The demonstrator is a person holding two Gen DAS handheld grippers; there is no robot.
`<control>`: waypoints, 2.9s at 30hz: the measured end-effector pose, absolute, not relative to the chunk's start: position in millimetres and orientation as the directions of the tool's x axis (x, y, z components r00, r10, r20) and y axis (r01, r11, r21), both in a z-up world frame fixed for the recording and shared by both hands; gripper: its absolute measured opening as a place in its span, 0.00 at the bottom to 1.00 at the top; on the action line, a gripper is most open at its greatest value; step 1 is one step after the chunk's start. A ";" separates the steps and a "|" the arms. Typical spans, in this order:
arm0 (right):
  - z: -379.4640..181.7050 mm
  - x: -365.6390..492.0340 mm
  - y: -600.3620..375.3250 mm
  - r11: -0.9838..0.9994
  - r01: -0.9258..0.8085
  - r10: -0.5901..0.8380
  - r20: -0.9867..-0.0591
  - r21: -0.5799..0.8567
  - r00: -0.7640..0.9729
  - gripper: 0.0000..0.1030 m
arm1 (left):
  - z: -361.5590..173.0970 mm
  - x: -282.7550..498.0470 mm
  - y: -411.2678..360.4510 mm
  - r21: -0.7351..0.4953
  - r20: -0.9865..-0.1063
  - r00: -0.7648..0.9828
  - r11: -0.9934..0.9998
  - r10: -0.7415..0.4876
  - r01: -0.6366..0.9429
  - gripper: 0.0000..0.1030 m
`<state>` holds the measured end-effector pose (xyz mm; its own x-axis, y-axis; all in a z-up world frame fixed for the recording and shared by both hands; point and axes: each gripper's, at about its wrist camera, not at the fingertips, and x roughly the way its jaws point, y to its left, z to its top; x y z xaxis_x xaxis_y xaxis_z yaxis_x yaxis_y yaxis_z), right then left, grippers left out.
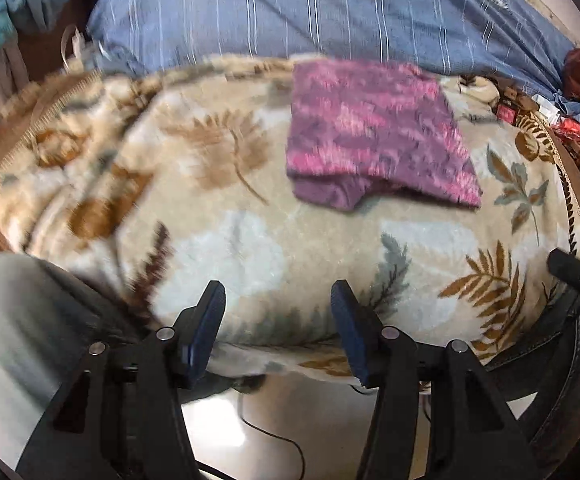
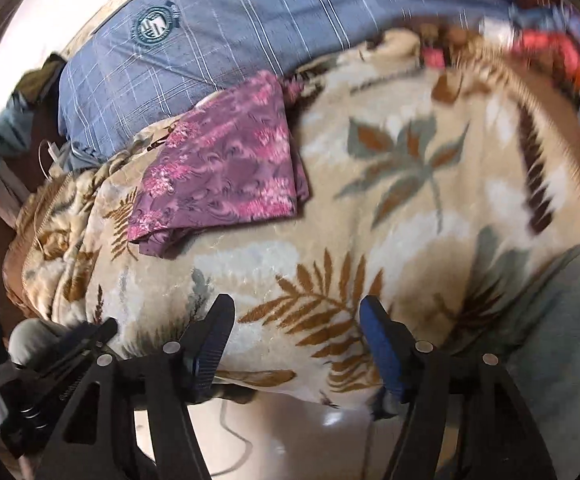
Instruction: Fold small clothes
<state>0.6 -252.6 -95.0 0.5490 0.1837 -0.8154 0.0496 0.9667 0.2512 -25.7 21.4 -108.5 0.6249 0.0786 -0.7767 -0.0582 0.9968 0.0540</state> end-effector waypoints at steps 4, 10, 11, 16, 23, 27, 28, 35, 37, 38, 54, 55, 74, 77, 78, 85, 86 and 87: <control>-64.1 -2.2 -248.4 0.982 0.024 0.138 -0.800 0.187 0.583 0.72 | -83.2 -29.1 29.7 0.040 -0.741 0.665 0.995 0.089 -0.089 0.59; -49.8 0.5 -245.0 0.975 0.008 0.176 -0.787 0.224 0.592 0.73 | -66.4 -24.0 37.9 -0.019 -0.761 0.646 0.993 0.064 -0.121 0.59; -48.2 1.1 -243.8 0.972 0.002 0.186 -0.783 0.233 0.593 0.73 | -64.6 -24.1 37.3 -0.010 -0.761 0.645 0.992 0.075 -0.126 0.59; -43.7 0.0 -236.0 0.969 -0.029 0.212 -0.770 0.244 0.602 0.73 | -61.6 -27.4 34.1 0.012 -0.755 0.649 0.991 0.095 -0.131 0.59; -40.4 -3.5 -228.0 0.972 -0.038 0.208 -0.766 0.233 0.608 0.73 | -61.4 -28.8 34.9 0.027 -0.759 0.643 0.991 0.103 -0.127 0.59; -38.0 -2.2 -225.3 0.975 -0.039 0.197 -0.767 0.219 0.611 0.73 | -57.8 -31.8 36.2 0.032 -0.747 0.655 0.991 0.109 -0.129 0.59; -36.6 -2.0 -223.6 0.975 -0.042 0.196 -0.766 0.216 0.612 0.73 | -56.5 -31.8 37.4 0.032 -0.744 0.659 0.991 0.111 -0.131 0.59; -27.9 -2.6 -220.4 0.979 -0.054 0.186 -0.753 0.197 0.631 0.73 | -48.1 -34.6 33.7 0.051 -0.728 0.675 0.991 0.122 -0.125 0.62; -26.2 -3.2 -219.1 0.980 -0.056 0.183 -0.751 0.192 0.635 0.73 | -46.5 -35.3 33.6 0.052 -0.725 0.678 0.991 0.123 -0.124 0.63; -25.9 -2.7 -219.3 0.980 -0.058 0.183 -0.750 0.191 0.635 0.73 | -46.0 -35.6 33.7 0.053 -0.724 0.678 0.991 0.124 -0.125 0.63; -22.8 -1.4 -219.8 0.982 -0.070 0.177 -0.746 0.173 0.642 0.73 | -38.7 -39.1 24.5 0.063 -0.716 0.689 0.993 0.116 -0.102 0.65; -22.8 -1.1 -219.7 0.983 -0.068 0.174 -0.746 0.171 0.642 0.73 | -38.4 -38.7 24.9 0.062 -0.717 0.688 0.993 0.115 -0.102 0.65; -21.7 -1.3 -217.7 0.984 -0.065 0.169 -0.744 0.167 0.647 0.73 | -41.8 -37.0 25.8 0.062 -0.725 0.681 0.995 0.102 -0.082 0.65; -21.5 -1.2 -218.5 0.984 -0.065 0.169 -0.745 0.168 0.645 0.73 | -41.6 -37.4 25.2 0.066 -0.722 0.684 0.995 0.103 -0.081 0.65; -21.5 -1.0 -218.6 0.984 -0.065 0.169 -0.744 0.167 0.646 0.73 | -41.5 -37.7 25.5 0.065 -0.723 0.683 0.994 0.105 -0.083 0.65; -21.5 -2.3 -218.9 0.984 -0.058 0.164 -0.742 0.167 0.650 0.73 | -42.0 -38.6 25.4 0.061 -0.722 0.685 0.995 0.101 -0.083 0.65; -21.5 -2.2 -219.0 0.984 -0.058 0.165 -0.742 0.168 0.650 0.73 | -41.7 -39.0 25.4 0.058 -0.718 0.689 0.995 0.099 -0.083 0.65; -21.4 -2.1 -218.9 0.984 -0.058 0.165 -0.742 0.167 0.649 0.73 | -41.5 -39.0 25.7 0.058 -0.717 0.690 0.995 0.099 -0.083 0.65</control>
<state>-2.1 -218.9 -21.4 0.6494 0.1646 -0.7425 -0.0580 0.9842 0.1674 -39.0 25.7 -41.5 0.6903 0.0994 -0.7167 -0.0835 0.9948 0.0576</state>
